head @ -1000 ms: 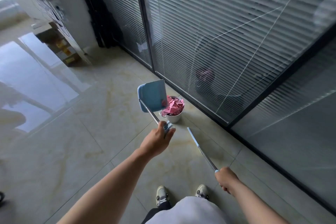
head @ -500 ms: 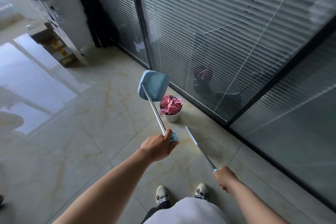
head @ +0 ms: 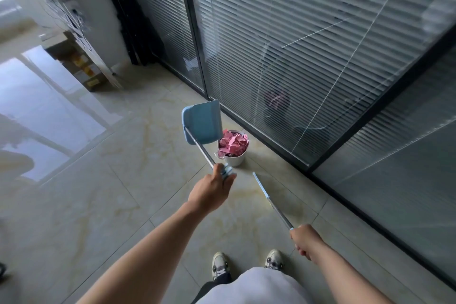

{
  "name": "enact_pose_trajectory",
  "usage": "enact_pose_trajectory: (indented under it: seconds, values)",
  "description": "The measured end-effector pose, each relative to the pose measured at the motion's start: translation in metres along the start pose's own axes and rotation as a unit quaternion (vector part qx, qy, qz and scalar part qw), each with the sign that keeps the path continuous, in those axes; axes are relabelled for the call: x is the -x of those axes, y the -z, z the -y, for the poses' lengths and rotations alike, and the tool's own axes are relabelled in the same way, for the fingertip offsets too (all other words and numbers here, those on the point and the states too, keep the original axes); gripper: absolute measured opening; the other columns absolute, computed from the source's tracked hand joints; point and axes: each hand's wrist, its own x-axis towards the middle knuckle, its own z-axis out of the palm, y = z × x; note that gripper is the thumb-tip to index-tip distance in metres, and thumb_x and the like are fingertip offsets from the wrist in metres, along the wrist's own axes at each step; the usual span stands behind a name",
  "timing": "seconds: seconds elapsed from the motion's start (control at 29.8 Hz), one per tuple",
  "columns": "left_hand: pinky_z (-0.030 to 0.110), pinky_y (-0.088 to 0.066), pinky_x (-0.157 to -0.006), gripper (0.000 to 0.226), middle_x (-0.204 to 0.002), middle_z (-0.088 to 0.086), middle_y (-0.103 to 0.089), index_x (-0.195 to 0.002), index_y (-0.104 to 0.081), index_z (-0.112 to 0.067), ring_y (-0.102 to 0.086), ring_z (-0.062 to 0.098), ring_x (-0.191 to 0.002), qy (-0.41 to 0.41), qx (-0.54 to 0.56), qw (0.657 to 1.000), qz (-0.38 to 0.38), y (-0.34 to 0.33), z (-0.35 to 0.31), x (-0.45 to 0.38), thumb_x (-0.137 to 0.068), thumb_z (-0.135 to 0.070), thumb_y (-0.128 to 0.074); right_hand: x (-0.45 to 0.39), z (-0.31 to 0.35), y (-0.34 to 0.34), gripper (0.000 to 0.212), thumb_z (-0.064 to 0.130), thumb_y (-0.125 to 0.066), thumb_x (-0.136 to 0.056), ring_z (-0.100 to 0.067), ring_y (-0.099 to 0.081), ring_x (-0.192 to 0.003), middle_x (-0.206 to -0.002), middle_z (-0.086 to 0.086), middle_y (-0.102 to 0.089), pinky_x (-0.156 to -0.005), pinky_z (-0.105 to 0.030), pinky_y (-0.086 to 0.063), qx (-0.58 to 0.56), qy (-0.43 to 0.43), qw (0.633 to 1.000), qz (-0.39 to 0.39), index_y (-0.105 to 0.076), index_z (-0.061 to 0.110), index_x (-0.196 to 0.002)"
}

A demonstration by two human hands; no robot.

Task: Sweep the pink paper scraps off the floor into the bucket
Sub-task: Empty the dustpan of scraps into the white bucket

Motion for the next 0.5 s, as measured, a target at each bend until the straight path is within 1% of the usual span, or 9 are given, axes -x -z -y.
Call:
enact_pose_trajectory:
  seconds: [0.07, 0.13, 0.2, 0.27, 0.3, 0.37, 0.44, 0.5]
  values:
    - [0.039, -0.049, -0.066, 0.043, -0.099, 0.024, -0.068, -0.124, -0.040, -0.017, -0.064, 0.042, -0.084, 0.064, 0.073, 0.995, -0.031, 0.008, 0.001, 0.000, -0.096, -0.050, -0.040, 0.010, 0.010, 0.004, 0.016, 0.006, -0.038, -0.082, -0.013, -0.032, -0.038, -0.055, -0.008, -0.046, -0.040, -0.012, -0.022, -0.038, -0.007, 0.999, 0.021, -0.050, 0.012, -0.076]
    - [0.039, -0.049, -0.070, 0.042, -0.102, 0.025, -0.066, -0.124, -0.043, -0.016, -0.063, 0.042, -0.090, 0.116, 0.140, 0.980, -0.076, 0.015, 0.003, -0.001, -0.097, -0.048, -0.041, 0.018, 0.020, 0.009, 0.019, 0.005, -0.034, -0.083, -0.013, -0.032, -0.040, -0.059, -0.009, -0.046, -0.041, -0.013, -0.022, -0.064, -0.016, 0.997, 0.040, -0.048, 0.015, -0.076]
    - [0.037, -0.046, -0.071, 0.038, -0.098, 0.020, -0.065, -0.120, -0.047, -0.013, -0.061, 0.039, -0.091, 0.144, 0.204, 0.961, -0.117, 0.022, 0.006, 0.000, -0.098, -0.043, -0.042, 0.021, 0.027, 0.012, 0.017, 0.004, -0.035, -0.083, -0.013, -0.034, -0.038, -0.060, -0.010, -0.046, -0.041, -0.013, -0.024, -0.088, -0.023, 0.994, 0.058, -0.048, 0.015, -0.080]
    - [0.037, -0.046, -0.073, 0.033, -0.096, 0.012, -0.061, -0.115, -0.049, -0.013, -0.058, 0.034, -0.089, 0.166, 0.263, 0.940, -0.142, 0.027, 0.010, 0.001, -0.099, -0.042, -0.041, 0.024, 0.034, 0.016, 0.014, 0.005, -0.041, -0.082, -0.014, -0.037, -0.036, -0.059, -0.009, -0.046, -0.040, -0.013, -0.029, -0.124, -0.021, 0.989, 0.073, -0.050, 0.015, -0.084]
    - [0.039, -0.049, -0.075, 0.031, -0.097, 0.010, -0.061, -0.112, -0.049, -0.016, -0.059, 0.033, -0.088, 0.176, 0.286, 0.930, -0.152, 0.028, 0.014, 0.002, -0.099, -0.043, -0.041, 0.025, 0.038, 0.017, 0.010, 0.008, -0.045, -0.081, -0.014, -0.039, -0.036, -0.059, -0.009, -0.046, -0.040, -0.014, -0.031, -0.145, -0.014, 0.986, 0.079, -0.052, 0.014, -0.085]
    - [0.044, -0.052, -0.079, 0.028, -0.098, 0.009, -0.061, -0.108, -0.047, -0.021, -0.061, 0.033, -0.087, 0.203, 0.314, 0.913, -0.161, 0.026, 0.024, 0.004, -0.098, -0.046, -0.041, 0.030, 0.051, 0.022, 0.003, 0.017, -0.053, -0.080, -0.016, -0.041, -0.037, -0.058, -0.007, -0.045, -0.043, -0.016, -0.036, -0.189, 0.008, 0.978, 0.084, -0.054, 0.015, -0.079]
    - [0.044, -0.052, -0.078, 0.035, -0.100, 0.010, -0.060, -0.111, -0.048, -0.020, -0.061, 0.033, -0.087, 0.237, 0.337, 0.898, -0.157, 0.022, 0.032, 0.007, -0.094, -0.051, -0.044, 0.036, 0.065, 0.028, 0.014, 0.029, -0.059, -0.082, -0.016, -0.042, -0.040, -0.057, -0.004, -0.043, -0.046, -0.019, -0.041, -0.234, 0.040, 0.967, 0.089, -0.055, 0.017, -0.077]
    - [0.041, -0.051, -0.072, 0.044, -0.101, 0.012, -0.062, -0.111, -0.048, -0.025, -0.061, 0.035, -0.086, 0.268, 0.352, 0.883, -0.155, 0.014, 0.040, 0.010, -0.083, -0.059, -0.049, 0.039, 0.077, 0.031, 0.025, 0.040, -0.062, -0.082, -0.015, -0.042, -0.043, -0.058, -0.001, -0.042, -0.049, -0.022, -0.042, -0.260, 0.092, 0.957, 0.085, -0.057, 0.016, -0.081]
